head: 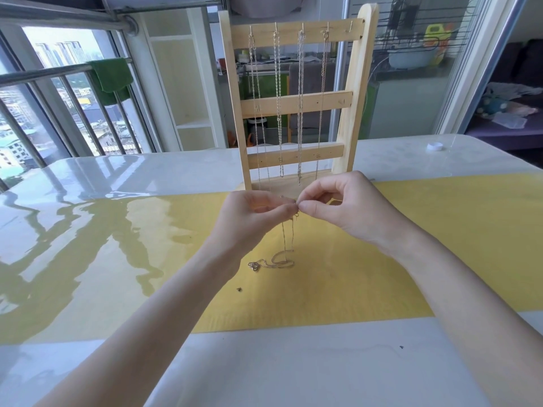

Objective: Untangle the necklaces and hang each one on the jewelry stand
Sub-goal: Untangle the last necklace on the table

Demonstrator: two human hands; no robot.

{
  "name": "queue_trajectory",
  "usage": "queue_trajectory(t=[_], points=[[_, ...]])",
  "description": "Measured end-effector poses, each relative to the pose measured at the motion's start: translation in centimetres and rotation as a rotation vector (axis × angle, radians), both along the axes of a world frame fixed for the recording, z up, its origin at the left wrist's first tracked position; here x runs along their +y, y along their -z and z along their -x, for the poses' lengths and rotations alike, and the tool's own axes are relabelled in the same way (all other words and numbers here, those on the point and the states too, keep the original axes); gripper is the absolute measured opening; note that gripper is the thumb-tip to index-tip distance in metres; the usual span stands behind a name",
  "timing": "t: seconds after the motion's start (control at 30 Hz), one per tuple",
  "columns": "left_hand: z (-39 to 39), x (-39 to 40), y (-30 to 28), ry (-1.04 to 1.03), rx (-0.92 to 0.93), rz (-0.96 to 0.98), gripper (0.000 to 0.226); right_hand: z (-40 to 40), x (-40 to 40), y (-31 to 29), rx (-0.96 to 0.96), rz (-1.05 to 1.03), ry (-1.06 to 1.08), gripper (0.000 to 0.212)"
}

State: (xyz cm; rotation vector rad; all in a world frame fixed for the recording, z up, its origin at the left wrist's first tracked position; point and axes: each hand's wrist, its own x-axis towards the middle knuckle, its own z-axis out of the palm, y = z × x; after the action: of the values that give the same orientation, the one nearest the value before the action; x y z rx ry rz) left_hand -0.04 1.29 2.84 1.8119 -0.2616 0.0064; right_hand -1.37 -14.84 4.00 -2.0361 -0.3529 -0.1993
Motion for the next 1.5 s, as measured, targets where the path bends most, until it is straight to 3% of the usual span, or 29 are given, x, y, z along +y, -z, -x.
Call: queue_trajectory(t=[0.3, 0.53, 0.63, 0.83, 0.9, 1.13, 1.33, 1.43, 1.5], points=[[-0.1, -0.1, 0.6, 0.023, 0.154, 0.071, 0.02, -0.3, 0.1, 0.4, -0.124, 0.08, 0.049, 0.016], [-0.5, 0.3, 0.3, -0.012, 0.053, -0.041, 0.009, -0.4, 0.0, 0.6, -0.139, 0.168, 0.034, 0.022], [-0.6, 0.5, 0.1, 0.0, 0.026, -0.056, 0.015, -0.3, 0.1, 0.5, -0.126, 0.179, 0.019, 0.025], [-0.8, 0.7, 0.4, 0.046, 0.169, -0.035, 0.008, -0.2, 0.0, 0.4, -0.072, 0.179, -0.015, 0.021], [-1.0, 0.7, 0.5, 0.067, 0.217, -0.024, 0.017, -0.2, 0.0, 0.4, -0.057, 0.18, -0.022, 0.021], [-1.2, 1.1, 0.8, 0.183, 0.346, 0.019, 0.02, 0.0, 0.0, 0.1, -0.044, 0.353, -0.081, 0.021], [-0.3, -0.6, 1.6, -0.078, 0.276, 0.046, 0.042, 0.2, 1.9, 1.1, -0.249, 0.624, 0.081, 0.013], [-0.2, -0.5, 1.6, -0.059, 0.328, 0.081, 0.024, 0.4, 2.4, 1.4, -0.394, 0.703, 0.087, 0.011], [-0.7, 0.3, 1.5, 0.003, 0.355, 0.078, 0.016, 0.3, 2.1, 1.2, -0.333, 0.616, 0.057, 0.012]])
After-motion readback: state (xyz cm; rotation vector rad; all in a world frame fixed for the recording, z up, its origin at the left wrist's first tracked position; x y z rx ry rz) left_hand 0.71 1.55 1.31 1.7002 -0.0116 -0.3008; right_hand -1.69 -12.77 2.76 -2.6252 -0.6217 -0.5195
